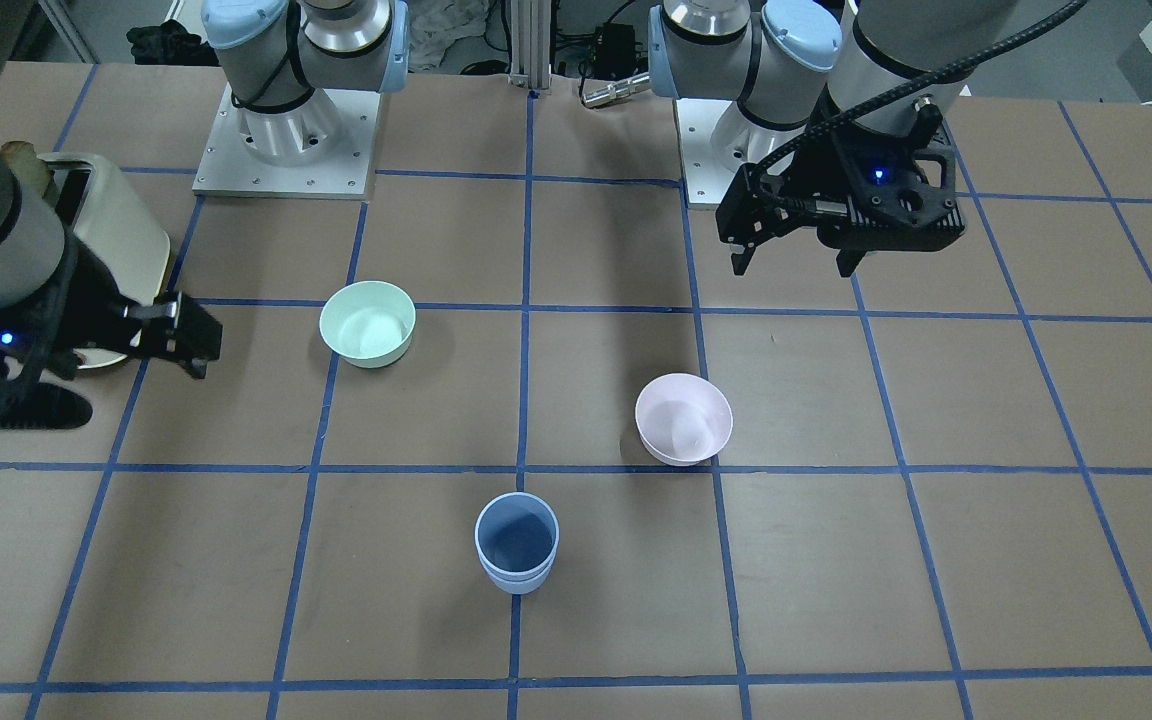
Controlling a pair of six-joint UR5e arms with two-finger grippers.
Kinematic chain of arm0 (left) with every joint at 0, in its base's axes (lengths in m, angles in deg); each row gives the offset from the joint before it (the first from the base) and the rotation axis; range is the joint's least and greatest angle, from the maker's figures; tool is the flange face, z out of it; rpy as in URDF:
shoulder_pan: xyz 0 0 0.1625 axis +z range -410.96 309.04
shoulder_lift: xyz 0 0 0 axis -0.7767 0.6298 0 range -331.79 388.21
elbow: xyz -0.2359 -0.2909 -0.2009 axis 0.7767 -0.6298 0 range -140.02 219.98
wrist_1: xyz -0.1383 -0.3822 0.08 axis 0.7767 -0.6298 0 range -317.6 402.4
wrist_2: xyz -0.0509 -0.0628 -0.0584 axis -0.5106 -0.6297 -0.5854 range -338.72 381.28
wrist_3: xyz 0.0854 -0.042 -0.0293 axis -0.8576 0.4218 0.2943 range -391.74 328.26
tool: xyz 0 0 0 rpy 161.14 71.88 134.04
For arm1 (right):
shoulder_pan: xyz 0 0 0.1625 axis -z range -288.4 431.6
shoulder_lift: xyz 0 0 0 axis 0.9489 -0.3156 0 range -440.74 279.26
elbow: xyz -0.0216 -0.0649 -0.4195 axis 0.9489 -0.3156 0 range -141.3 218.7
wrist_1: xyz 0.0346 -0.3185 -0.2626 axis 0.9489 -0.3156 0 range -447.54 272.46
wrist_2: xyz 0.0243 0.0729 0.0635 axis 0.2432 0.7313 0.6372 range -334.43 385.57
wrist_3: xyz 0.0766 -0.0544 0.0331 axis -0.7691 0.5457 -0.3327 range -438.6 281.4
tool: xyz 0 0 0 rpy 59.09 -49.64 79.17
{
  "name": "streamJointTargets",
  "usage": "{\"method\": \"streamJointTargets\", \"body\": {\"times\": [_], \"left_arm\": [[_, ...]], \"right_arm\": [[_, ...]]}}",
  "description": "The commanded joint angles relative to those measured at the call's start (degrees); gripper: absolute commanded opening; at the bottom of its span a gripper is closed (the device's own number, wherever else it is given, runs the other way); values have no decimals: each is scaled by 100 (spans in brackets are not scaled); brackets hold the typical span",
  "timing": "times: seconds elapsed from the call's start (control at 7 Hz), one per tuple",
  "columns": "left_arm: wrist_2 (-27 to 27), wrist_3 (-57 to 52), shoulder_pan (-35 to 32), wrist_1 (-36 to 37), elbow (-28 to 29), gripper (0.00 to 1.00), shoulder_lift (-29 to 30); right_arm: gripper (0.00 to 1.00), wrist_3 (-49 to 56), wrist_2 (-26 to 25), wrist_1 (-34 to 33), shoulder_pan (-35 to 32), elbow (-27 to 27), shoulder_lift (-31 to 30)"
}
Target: Stack blue cups with both arms
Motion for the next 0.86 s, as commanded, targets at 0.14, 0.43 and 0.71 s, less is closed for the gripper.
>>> {"method": "streamJointTargets", "body": {"times": [0.14, 0.43, 0.71], "left_arm": [[3, 0, 0, 0, 0, 100, 0], [3, 0, 0, 0, 0, 100, 0], [3, 0, 0, 0, 0, 100, 0]], "right_arm": [[100, 49, 18, -970, -60, 1984, -1575], [100, 50, 166, -1774, -69, 2104, -1524], [100, 50, 782, -1775, -69, 1973, -1533]]}}
